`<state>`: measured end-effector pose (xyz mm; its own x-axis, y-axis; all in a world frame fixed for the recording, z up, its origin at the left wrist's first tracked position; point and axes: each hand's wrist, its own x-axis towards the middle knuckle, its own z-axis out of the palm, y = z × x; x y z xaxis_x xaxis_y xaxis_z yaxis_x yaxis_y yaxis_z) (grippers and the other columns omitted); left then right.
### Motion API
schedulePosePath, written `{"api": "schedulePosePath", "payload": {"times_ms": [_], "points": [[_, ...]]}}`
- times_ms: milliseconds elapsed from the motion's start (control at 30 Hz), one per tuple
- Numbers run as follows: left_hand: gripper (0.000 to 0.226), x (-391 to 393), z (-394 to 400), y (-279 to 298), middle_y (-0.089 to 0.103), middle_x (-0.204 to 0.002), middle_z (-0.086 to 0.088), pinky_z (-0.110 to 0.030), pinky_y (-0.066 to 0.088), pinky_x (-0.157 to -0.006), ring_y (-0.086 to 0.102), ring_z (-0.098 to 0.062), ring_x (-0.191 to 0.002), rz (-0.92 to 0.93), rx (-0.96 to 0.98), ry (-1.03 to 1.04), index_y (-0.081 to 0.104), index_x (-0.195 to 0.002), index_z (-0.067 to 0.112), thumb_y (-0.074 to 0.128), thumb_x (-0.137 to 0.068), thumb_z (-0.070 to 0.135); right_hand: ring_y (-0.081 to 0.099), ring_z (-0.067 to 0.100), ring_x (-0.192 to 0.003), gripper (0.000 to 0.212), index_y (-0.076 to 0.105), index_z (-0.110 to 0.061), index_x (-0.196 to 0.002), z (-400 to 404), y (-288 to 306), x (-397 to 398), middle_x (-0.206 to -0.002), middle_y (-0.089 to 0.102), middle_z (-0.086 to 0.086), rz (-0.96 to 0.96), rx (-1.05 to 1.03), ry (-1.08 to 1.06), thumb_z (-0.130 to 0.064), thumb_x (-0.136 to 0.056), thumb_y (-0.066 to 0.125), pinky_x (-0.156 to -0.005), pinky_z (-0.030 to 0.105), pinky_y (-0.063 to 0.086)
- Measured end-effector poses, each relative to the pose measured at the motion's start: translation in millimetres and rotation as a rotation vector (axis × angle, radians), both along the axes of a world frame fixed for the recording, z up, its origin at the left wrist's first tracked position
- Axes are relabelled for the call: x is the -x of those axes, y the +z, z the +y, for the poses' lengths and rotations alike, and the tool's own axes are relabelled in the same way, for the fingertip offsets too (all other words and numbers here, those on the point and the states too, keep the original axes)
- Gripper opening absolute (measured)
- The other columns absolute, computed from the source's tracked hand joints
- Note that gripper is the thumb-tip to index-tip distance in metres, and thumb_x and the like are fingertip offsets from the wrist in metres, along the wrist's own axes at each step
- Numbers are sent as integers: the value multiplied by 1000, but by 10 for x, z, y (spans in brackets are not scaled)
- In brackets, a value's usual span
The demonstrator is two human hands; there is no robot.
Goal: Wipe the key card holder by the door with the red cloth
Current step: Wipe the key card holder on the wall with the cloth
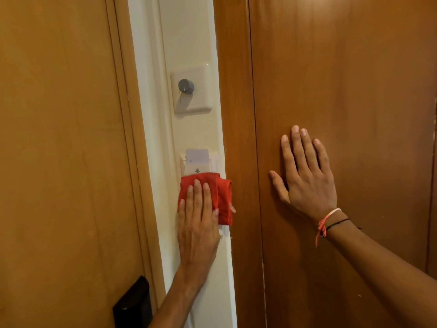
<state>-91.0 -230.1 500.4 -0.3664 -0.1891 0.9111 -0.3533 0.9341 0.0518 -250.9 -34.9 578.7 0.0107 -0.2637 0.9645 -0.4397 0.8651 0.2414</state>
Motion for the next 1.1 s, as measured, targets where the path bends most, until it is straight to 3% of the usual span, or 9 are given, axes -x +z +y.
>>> {"api": "schedulePosePath", "payload": {"times_ms": [133,433,700,833,933,1033,1100], "points": [[58,48,-10,136,25,-159,-19,-54,28,-119,21,-36,-149,45,-49,36,21,-152,5,26,-104,37,12,34,-160,81,14,-7,-163,-4,-30,-8,-171,13,19,-11,2,-2,-59,-103,29,-130,51,18],[57,38,30,52,25,-159,-18,-53,30,-118,24,-36,-148,48,-21,1,18,-152,6,19,-105,39,13,33,-160,80,15,-7,-163,-1,-19,-16,-171,14,19,-5,7,12,-58,-103,30,-130,51,19],[56,7,67,24,28,-159,-19,-53,32,-118,23,-34,-149,39,-67,-10,25,-152,4,31,-104,32,14,33,-160,79,15,-7,-163,-7,-12,-32,-171,15,19,1,7,10,-58,-103,29,-130,50,17],[57,-37,-2,166,34,-155,-20,-54,33,-116,30,-37,-145,2,17,-10,31,-149,4,20,-105,37,13,33,-160,80,16,-7,-163,-4,-19,-13,-171,14,19,5,12,5,-58,-103,30,-130,50,18],[55,-34,48,199,35,-156,-19,-51,31,-117,30,-35,-146,75,-39,-36,31,-150,5,32,-103,33,14,33,-160,80,16,-7,-163,3,-9,-26,-171,15,19,4,17,6,-58,-103,30,-130,50,18],[62,-40,96,-24,33,-156,-19,-52,34,-116,30,-35,-145,9,35,2,32,-149,4,54,-97,29,13,33,-160,79,15,-7,-163,0,6,-17,-171,14,19,4,17,11,-58,-103,30,-129,51,20],[65,-25,18,85,35,-155,-19,-51,31,-116,30,-36,-145,-6,56,26,33,-149,3,56,-95,32,14,33,-160,79,16,-7,-163,-9,-7,-12,-171,14,19,0,13,14,-58,-103,30,-129,51,22]]}}
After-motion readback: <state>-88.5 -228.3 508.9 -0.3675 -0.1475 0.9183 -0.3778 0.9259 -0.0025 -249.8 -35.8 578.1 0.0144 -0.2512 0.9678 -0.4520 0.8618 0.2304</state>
